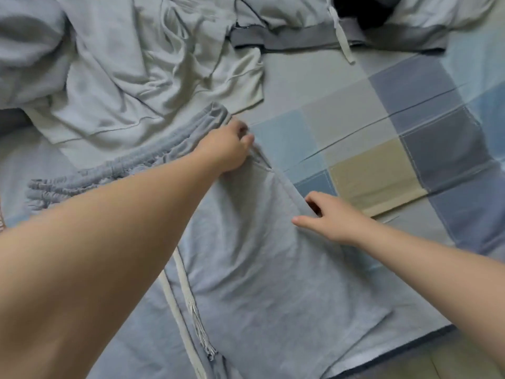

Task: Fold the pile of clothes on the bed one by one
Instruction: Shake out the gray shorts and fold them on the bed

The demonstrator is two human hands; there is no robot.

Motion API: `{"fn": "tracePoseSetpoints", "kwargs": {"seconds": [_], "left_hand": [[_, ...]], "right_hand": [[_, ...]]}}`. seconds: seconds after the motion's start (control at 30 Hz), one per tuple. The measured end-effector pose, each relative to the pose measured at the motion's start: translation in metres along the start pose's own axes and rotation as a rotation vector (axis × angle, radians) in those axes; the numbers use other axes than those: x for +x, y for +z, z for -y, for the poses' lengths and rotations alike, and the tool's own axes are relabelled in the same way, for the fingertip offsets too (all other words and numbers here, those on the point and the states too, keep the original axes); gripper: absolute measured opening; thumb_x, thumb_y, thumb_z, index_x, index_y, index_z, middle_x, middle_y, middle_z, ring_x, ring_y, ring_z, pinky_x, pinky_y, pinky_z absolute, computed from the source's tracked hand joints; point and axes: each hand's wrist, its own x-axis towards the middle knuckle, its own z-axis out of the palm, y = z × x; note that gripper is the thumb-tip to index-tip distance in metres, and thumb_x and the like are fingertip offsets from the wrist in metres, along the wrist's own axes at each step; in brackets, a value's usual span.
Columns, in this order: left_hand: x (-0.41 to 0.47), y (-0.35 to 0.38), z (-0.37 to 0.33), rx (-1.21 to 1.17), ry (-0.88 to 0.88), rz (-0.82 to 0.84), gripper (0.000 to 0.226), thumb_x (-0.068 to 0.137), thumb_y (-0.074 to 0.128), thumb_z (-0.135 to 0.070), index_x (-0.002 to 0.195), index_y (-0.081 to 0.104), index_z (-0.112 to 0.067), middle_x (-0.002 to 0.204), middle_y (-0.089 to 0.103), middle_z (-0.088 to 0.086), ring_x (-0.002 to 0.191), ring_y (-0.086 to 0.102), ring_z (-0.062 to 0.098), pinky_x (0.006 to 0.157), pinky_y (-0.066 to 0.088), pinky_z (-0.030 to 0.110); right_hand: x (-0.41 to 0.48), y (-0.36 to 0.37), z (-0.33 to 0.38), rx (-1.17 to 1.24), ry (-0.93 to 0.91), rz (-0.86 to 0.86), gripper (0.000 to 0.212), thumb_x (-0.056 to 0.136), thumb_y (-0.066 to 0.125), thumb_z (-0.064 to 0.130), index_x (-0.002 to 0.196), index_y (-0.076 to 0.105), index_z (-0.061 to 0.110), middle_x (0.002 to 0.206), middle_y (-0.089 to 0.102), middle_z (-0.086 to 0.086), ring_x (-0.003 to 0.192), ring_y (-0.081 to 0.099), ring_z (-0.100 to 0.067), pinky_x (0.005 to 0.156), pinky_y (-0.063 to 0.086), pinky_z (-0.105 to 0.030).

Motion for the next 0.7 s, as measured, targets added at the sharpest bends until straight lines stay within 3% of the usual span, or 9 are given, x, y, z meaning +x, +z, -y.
{"fn": "tracePoseSetpoints", "kwargs": {"seconds": [0.13,0.23,0.33,0.5,0.6,0.67,0.7], "left_hand": [[0.016,0.012,-0.014,0.086,-0.103,-0.01,0.041,0.102,0.044,-0.046,0.132,0.049,-0.018,0.13,0.059,0.011,0.113,0.054,0.031,0.082,0.037,0.034],[0.016,0.014,-0.017,0.097,-0.158,-0.075,0.043,0.1,0.044,-0.048,0.116,0.057,-0.01,0.115,0.062,0.012,0.096,0.053,0.028,0.075,0.037,0.036],[0.008,0.01,-0.018,-0.006,-0.171,-0.201,0.041,0.1,0.048,-0.046,0.101,0.064,-0.008,0.093,0.06,0.005,0.091,0.055,0.024,0.073,0.04,0.033],[-0.022,-0.013,-0.009,-0.247,-0.2,-0.353,0.022,0.092,0.066,-0.037,0.087,0.065,-0.015,0.082,0.062,-0.001,0.088,0.063,0.019,0.072,0.051,0.033],[-0.055,-0.029,0.006,-0.315,-0.217,-0.392,0.009,0.092,0.062,-0.019,0.099,0.067,-0.017,0.092,0.064,-0.005,0.086,0.065,0.014,0.069,0.051,0.021],[-0.082,-0.041,0.021,-0.329,-0.212,-0.401,0.03,0.091,0.049,-0.01,0.113,0.067,-0.019,0.11,0.067,-0.002,0.097,0.065,0.013,0.073,0.045,0.014],[-0.095,-0.049,0.031,-0.329,-0.214,-0.399,0.039,0.09,0.045,-0.007,0.12,0.066,-0.02,0.12,0.066,-0.001,0.107,0.063,0.014,0.08,0.043,0.014]], "right_hand": [[-0.009,0.009,-0.015,-0.029,0.08,0.097,0.04,0.082,0.067,0.062,0.09,0.05,0.027,0.088,0.061,0.008,0.082,0.058,-0.018,0.072,0.048,-0.037],[-0.013,0.018,-0.014,-0.083,0.112,0.174,0.034,0.079,0.072,0.05,0.099,0.058,0.027,0.101,0.067,0.005,0.092,0.063,-0.02,0.079,0.053,-0.034],[-0.022,0.025,-0.017,-0.106,0.156,0.158,0.034,0.079,0.074,0.037,0.106,0.059,0.023,0.107,0.067,0.0,0.1,0.064,-0.025,0.082,0.053,-0.034],[-0.064,0.033,-0.02,-0.091,0.21,0.11,0.029,0.082,0.073,0.035,0.105,0.058,0.025,0.105,0.067,0.0,0.097,0.064,-0.025,0.085,0.054,-0.04],[-0.104,0.038,0.001,-0.086,0.162,0.023,0.018,0.09,0.067,0.032,0.104,0.059,0.027,0.099,0.067,0.001,0.093,0.063,-0.026,0.079,0.052,-0.038],[-0.133,0.045,0.024,-0.1,0.123,0.02,0.01,0.093,0.064,0.032,0.093,0.053,0.032,0.088,0.063,0.003,0.085,0.06,-0.025,0.07,0.048,-0.037],[-0.148,0.05,0.041,-0.121,0.099,0.033,0.017,0.095,0.062,0.033,0.085,0.047,0.035,0.082,0.058,0.005,0.08,0.057,-0.023,0.064,0.044,-0.037]]}}
